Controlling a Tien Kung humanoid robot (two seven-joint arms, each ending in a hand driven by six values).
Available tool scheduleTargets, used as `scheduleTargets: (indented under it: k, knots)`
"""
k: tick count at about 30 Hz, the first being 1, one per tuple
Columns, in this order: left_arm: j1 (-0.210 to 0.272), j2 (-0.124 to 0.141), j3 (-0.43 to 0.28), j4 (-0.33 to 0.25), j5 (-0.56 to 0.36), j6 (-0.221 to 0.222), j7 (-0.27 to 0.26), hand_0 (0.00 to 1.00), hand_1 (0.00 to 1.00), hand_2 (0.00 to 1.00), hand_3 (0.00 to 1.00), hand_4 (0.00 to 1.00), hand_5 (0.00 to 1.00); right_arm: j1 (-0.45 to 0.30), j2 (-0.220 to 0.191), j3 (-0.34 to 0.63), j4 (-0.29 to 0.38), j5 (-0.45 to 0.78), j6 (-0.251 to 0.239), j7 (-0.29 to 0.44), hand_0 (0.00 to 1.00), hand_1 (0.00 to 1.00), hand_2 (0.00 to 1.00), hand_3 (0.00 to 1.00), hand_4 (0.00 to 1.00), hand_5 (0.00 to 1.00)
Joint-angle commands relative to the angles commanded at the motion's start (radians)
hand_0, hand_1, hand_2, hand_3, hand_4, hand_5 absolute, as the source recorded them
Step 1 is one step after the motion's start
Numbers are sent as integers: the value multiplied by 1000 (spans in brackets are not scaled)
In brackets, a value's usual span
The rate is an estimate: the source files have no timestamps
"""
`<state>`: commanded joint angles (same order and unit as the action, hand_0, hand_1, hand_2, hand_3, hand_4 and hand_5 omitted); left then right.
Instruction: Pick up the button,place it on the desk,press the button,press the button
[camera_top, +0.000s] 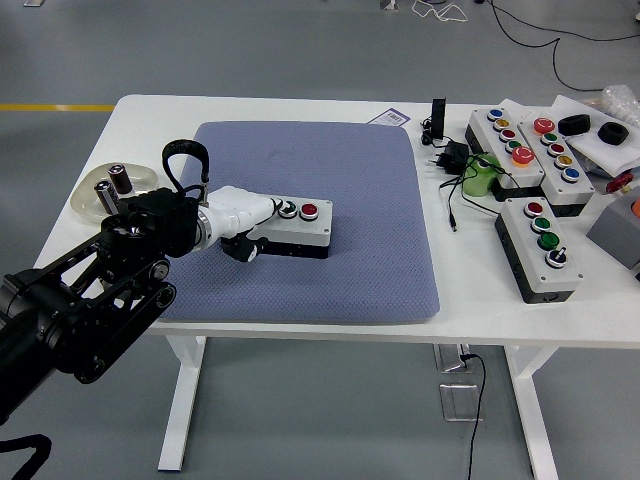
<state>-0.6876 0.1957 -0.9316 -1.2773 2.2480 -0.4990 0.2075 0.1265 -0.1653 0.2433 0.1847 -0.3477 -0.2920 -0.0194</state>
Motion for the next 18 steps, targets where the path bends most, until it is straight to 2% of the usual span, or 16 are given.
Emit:
scheduleTargets:
  k: [5, 9, 13, 18]
  knots:
    - [-6, -9, 13, 0, -64, 116, -31, 59, 2, 48, 909, 460, 2, 0, 0, -2, 0, 1, 0, 0, 637, 532, 554, 635, 235, 244]
    - [-13, -19, 32, 8, -80, 174, -41, 53, 2, 41, 897, 462, 2, 1, 0, 1, 0, -1, 0, 0, 637, 532, 554, 635, 235, 244]
    - [-25, -27, 53, 21, -86, 185, -43, 49, 2, 40, 895, 455, 2, 1, -1, 1, 0, -1, 0, 0, 638, 532, 554, 635, 235, 243]
    - [-35, -32, 68, 53, -82, 160, -35, 49, 2, 42, 896, 456, 2, 2, -1, 2, 0, -2, 0, 0, 638, 532, 553, 635, 235, 243]
